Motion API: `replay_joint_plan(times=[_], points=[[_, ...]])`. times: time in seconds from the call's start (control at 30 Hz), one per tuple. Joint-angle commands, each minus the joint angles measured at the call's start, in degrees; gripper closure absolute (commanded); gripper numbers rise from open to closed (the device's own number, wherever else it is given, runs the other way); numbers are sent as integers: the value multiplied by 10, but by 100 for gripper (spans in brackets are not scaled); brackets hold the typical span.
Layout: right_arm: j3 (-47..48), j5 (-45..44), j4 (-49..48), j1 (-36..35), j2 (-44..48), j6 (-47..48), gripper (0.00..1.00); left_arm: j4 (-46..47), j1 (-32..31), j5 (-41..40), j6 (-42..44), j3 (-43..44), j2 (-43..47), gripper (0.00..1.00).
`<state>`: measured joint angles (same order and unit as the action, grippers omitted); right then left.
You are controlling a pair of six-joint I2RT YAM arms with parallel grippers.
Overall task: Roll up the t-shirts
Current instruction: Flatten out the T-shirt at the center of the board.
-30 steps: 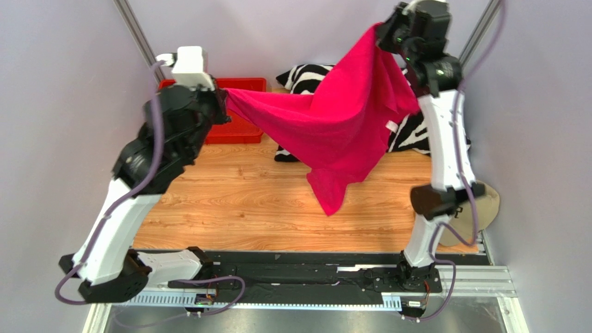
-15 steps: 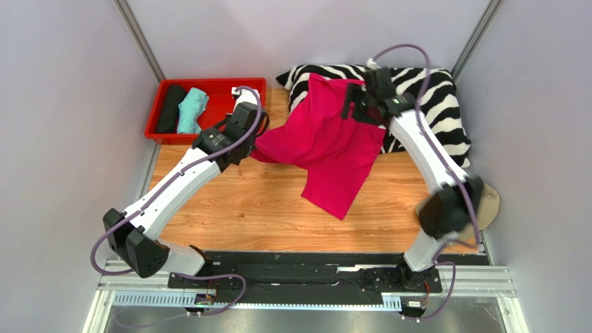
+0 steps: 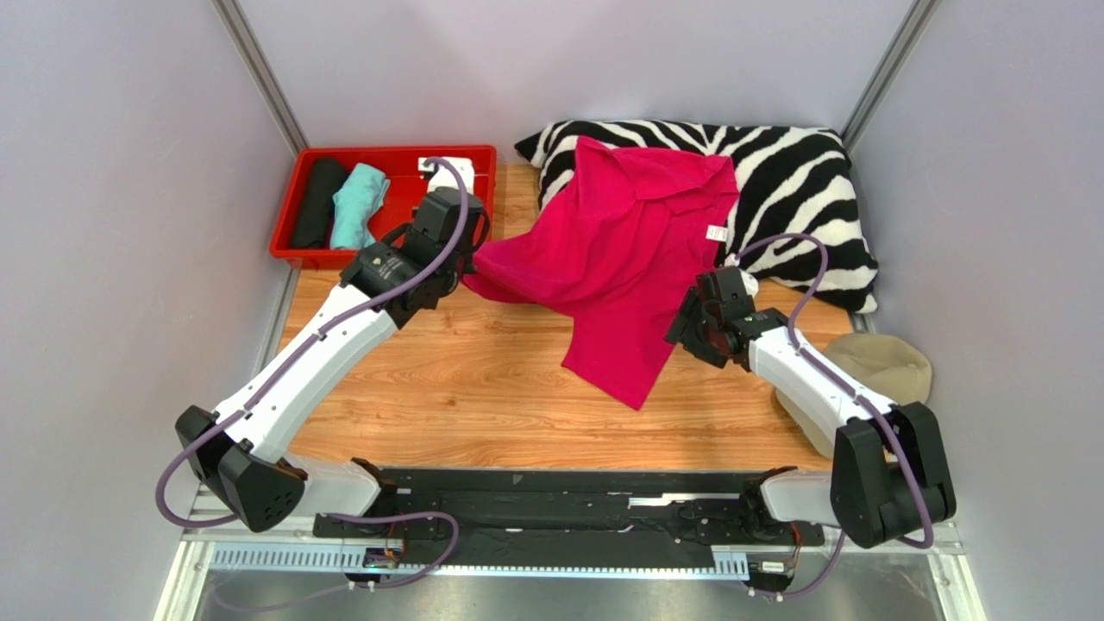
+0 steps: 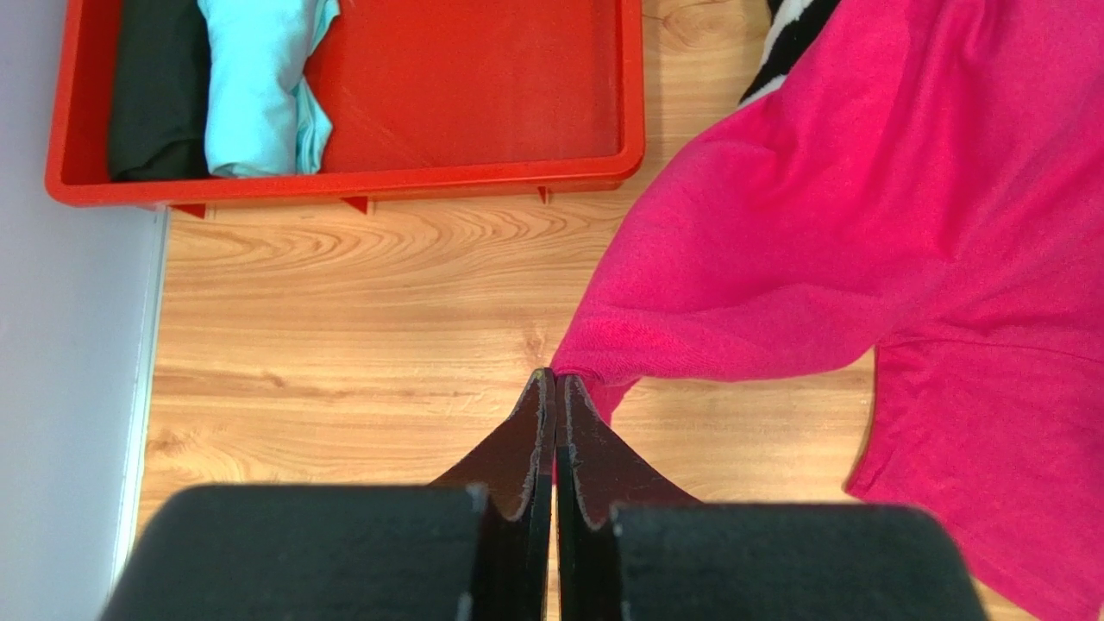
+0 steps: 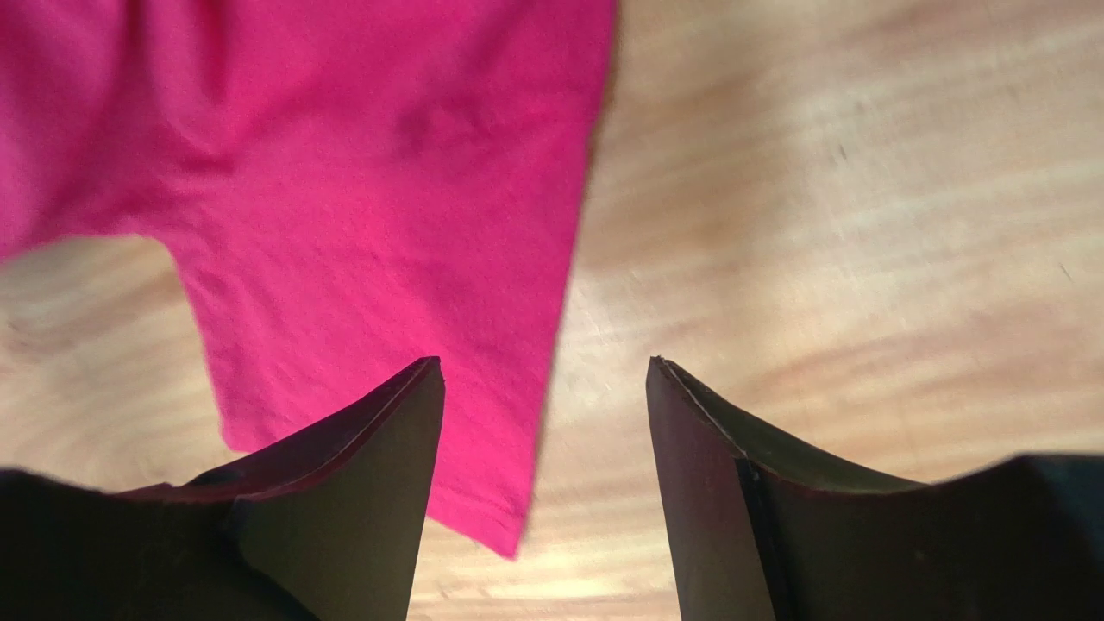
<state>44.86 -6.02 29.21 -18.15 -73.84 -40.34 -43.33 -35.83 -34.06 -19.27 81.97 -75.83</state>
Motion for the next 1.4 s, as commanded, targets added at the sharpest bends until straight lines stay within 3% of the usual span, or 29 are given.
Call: replay_joint_plan(times=[0.0,0.37,0.77,0.87,0.9,0.97,1.07,1.2,1.37], points=[[3,-5,-123,15,-17,-30,38,25,2,3,-2,19,-1,100],[1,24,-220,62,-119,-41,44,26,3,-1,15,36,-13,100],[-2,36,-250,71,-181,-59,47,30,4,-10,24,46,-30,100],[-3,39,-260,71,-198,-65,60,30,4,-11,24,45,-33,100],[-2,39,-260,71,-201,-67,79,32,4,-12,24,44,-33,100],[1,41,-255,72,-200,-69,96,32,5,-18,27,43,-33,100],[22,29,-202,72,-168,-52,100,36,9,-29,28,44,-27,100],[94,-28,-74,73,-34,-3,100,61,13,-55,51,44,-1,100],[240,-79,48,74,81,45,100,69,13,-71,82,63,33,100]])
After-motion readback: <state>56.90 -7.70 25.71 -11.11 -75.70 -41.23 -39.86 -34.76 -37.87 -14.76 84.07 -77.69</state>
